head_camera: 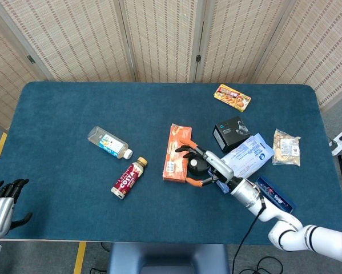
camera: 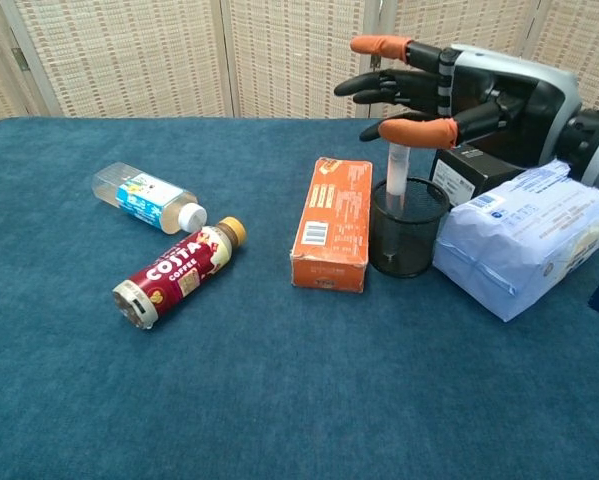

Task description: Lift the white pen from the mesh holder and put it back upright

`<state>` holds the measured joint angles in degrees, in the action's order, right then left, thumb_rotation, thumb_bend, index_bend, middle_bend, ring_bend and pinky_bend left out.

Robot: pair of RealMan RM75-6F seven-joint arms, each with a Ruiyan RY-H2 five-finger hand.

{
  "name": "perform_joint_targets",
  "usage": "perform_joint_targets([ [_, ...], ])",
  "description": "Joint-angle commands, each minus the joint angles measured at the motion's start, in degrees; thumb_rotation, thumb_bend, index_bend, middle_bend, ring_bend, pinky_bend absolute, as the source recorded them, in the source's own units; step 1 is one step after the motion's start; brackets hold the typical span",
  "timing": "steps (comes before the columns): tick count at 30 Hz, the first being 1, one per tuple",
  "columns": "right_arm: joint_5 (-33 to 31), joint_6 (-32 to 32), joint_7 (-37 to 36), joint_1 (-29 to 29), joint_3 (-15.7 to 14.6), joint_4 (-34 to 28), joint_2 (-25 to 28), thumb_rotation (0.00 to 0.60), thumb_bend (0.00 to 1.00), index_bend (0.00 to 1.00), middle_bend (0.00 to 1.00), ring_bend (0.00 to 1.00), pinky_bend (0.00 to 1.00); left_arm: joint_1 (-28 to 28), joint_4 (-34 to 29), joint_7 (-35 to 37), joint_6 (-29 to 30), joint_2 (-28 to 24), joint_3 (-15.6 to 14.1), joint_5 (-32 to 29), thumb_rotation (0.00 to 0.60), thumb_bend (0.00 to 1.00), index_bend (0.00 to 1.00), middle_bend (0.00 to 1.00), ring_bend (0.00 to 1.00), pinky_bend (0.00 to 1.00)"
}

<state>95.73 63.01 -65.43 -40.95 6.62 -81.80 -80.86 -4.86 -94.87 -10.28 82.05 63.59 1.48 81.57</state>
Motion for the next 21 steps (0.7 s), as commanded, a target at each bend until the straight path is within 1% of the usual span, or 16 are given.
perform_joint_targets([
  [1, 0.99, 1.95, 4.40, 0.13, -0.03, -2.41, 3.06, 0.600, 0.23, 0.00, 0.17, 0.07, 0.19, 0.02, 0.00, 0.09, 0.07, -0.05, 0.00, 0.06, 0.600, 0.25, 0.18, 0.19, 0.20, 0.12],
  [3, 1.02, 2.54, 7.56, 0.45, -0.02, -3.55, 4.79, 0.600, 0.23, 0.00, 0.17, 0.07, 0.19, 0.10, 0.05, 0.28, 0.25, -0.06, -0.01, 0.17, 0.600, 0.25, 0.18, 0.19, 0.20, 0.12],
  [6, -0.14, 1.75, 15.20, 1.05, -0.15, -5.17, 8.25, 0.600, 0.23, 0.00, 0.17, 0.07, 0.19, 0.20, 0.09, 0.41, 0.33, -0.14, -0.02, 0.10, 0.600, 0.25, 0.18, 0.19, 0.20, 0.12],
  [7, -0.93, 0.72, 18.89, 1.20, -0.29, -5.60, 9.75, 0.600, 0.23, 0.01, 0.17, 0.07, 0.19, 0.21, 0.09, 0.40, 0.30, -0.17, -0.05, 0.09, 0.600, 0.25, 0.18, 0.19, 0.20, 0.12],
  [9, -2.38, -1.62, 24.13, 1.13, -0.61, -6.44, 12.06, 0.600, 0.23, 0.04, 0.18, 0.07, 0.19, 0.18, -0.01, 0.31, 0.27, -0.20, -0.08, 0.18, 0.600, 0.25, 0.18, 0.19, 0.20, 0.12],
  [12, -4.44, -5.73, 32.54, 0.70, -1.39, -8.15, 15.37, 0.600, 0.28, 0.12, 0.20, 0.07, 0.19, 0.15, -0.34, 0.11, 0.46, -0.24, -0.09, 0.52, 0.600, 0.25, 0.18, 0.19, 0.20, 0.12],
  [13, -4.84, -6.64, 34.81, 0.63, -1.66, -8.43, 15.92, 0.600, 0.30, 0.16, 0.20, 0.07, 0.19, 0.16, -0.42, 0.03, 0.53, -0.26, -0.11, 0.61, 0.600, 0.25, 0.18, 0.19, 0.20, 0.12],
  [16, -6.03, -8.83, 41.69, 0.58, -2.48, -8.84, 16.87, 0.600, 0.30, 0.22, 0.20, 0.07, 0.19, 0.27, -0.65, -0.15, 0.77, -0.40, -0.14, 0.72, 0.600, 0.25, 0.18, 0.19, 0.20, 0.12],
  [21, -7.16, -9.71, 50.62, 1.07, -3.33, -7.74, 16.23, 0.600, 0.31, 0.26, 0.20, 0.07, 0.19, 0.52, -1.05, -0.19, 1.23, -0.77, -0.16, 0.83, 0.600, 0.25, 0.18, 0.19, 0.20, 0.12],
])
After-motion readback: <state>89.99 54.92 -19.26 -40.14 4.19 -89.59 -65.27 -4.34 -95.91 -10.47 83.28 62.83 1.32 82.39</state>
